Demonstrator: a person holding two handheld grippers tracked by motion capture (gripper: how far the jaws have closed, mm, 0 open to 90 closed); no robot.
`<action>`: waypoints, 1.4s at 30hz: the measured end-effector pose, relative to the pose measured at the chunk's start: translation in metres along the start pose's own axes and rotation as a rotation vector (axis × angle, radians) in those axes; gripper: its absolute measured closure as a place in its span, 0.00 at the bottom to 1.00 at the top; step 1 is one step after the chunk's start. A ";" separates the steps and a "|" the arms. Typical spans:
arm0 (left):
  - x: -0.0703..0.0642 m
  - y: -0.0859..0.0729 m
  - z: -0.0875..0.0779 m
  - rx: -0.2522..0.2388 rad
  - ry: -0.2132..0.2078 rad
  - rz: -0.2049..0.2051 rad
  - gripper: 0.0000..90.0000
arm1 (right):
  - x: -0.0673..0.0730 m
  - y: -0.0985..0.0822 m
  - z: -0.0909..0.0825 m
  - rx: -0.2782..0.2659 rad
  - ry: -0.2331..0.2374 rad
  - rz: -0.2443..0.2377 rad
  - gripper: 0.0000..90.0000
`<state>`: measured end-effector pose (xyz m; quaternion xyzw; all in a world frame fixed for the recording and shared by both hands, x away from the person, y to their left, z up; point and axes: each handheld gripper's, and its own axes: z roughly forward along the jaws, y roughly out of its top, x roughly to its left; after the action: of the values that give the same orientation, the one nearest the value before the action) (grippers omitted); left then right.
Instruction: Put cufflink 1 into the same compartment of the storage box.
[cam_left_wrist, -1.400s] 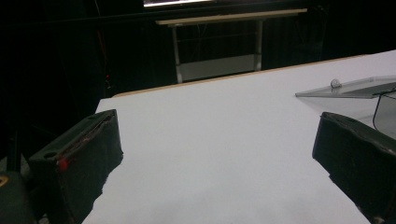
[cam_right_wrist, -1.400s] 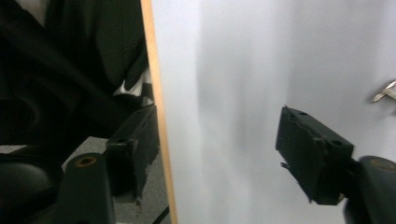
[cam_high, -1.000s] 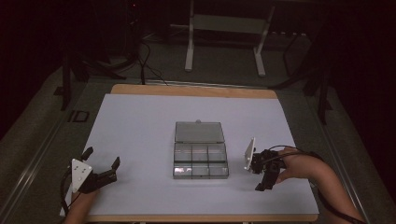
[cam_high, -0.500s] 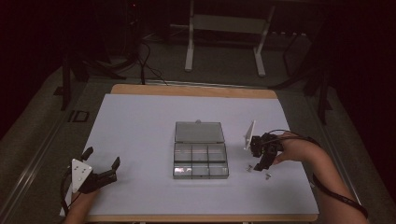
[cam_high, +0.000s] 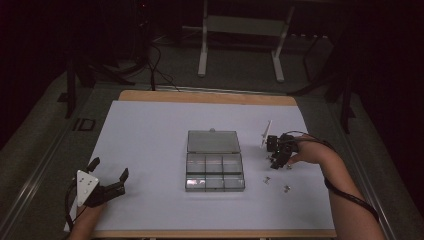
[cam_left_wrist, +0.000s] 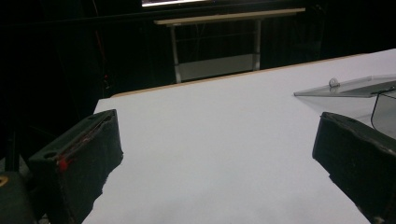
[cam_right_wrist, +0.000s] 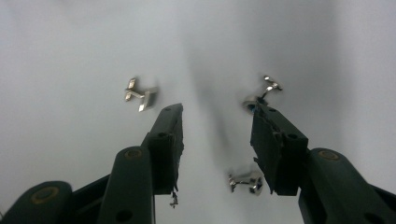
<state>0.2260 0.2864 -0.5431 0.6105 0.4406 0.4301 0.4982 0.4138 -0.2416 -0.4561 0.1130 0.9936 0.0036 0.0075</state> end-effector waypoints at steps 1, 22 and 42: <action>0.000 0.000 0.000 0.000 0.000 0.000 0.03 | -0.002 0.001 0.002 0.002 0.002 0.004 0.60; 0.000 0.000 0.000 -0.003 -0.003 0.002 0.03 | -0.038 0.009 0.040 0.056 0.035 0.134 0.70; 0.000 0.000 0.000 -0.001 -0.002 0.001 0.03 | -0.026 0.019 0.014 0.090 0.023 0.067 0.81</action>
<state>0.2260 0.2863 -0.5431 0.6109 0.4397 0.4298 0.4988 0.4435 -0.2292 -0.4700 0.1463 0.9884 -0.0394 -0.0090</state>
